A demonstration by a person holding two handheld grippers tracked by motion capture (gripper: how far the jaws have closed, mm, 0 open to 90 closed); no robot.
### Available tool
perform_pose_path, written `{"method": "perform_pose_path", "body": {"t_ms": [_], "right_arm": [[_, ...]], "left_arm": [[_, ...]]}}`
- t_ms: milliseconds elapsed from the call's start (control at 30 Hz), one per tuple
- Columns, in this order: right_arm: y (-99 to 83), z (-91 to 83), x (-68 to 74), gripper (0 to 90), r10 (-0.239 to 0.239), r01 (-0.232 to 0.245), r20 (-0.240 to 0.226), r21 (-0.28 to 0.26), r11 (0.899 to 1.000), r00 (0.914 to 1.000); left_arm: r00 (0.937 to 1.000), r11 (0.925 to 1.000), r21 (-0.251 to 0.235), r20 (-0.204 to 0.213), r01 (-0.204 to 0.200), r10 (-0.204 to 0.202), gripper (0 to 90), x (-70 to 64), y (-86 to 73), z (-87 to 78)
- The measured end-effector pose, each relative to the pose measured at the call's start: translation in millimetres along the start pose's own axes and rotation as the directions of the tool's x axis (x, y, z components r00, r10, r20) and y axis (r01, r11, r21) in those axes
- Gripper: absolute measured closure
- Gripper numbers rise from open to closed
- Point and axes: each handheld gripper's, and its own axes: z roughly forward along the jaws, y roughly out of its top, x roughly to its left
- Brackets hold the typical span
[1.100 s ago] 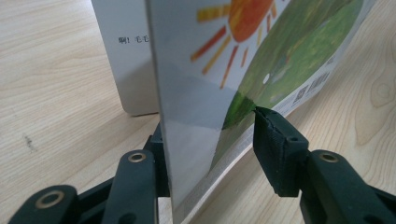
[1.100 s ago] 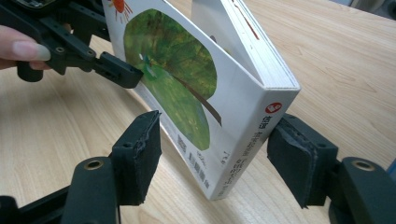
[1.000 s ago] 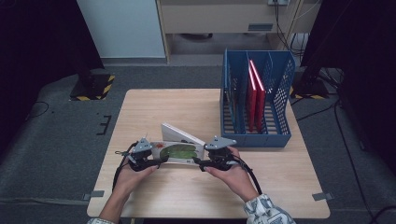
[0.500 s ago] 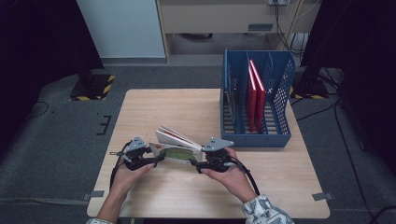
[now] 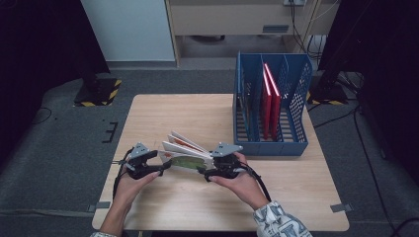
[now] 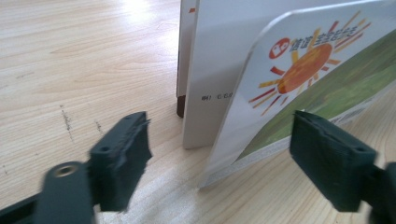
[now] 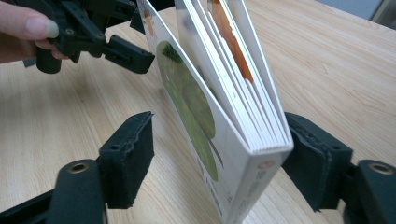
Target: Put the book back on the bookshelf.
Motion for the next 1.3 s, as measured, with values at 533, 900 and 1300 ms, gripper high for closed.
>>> {"method": "perform_pose_path", "body": {"t_ms": [533,900,1300], "right_arm": [[12.3,19.2,-13.1,27.2,-0.002,0.003,-0.032,0.025,1.000,0.9995],[12.8,34.9,-19.5,35.2,0.012,-0.009,-0.051,0.047,0.999,0.9986],[10.5,42.3,-19.4,51.5,-0.001,0.004,-0.068,0.048,0.999,0.9977]], "left_arm": [[0.9982,0.9998,-0.002,-0.055,0.022,-0.022,4.1,7.8,-2.2,-8.1],[0.9971,0.9992,0.033,-0.073,0.023,-0.021,4.6,10.2,-4.5,-7.3],[0.9944,0.9967,0.076,-0.103,0.031,-0.023,5.3,12.7,-7.7,-5.4]]}}
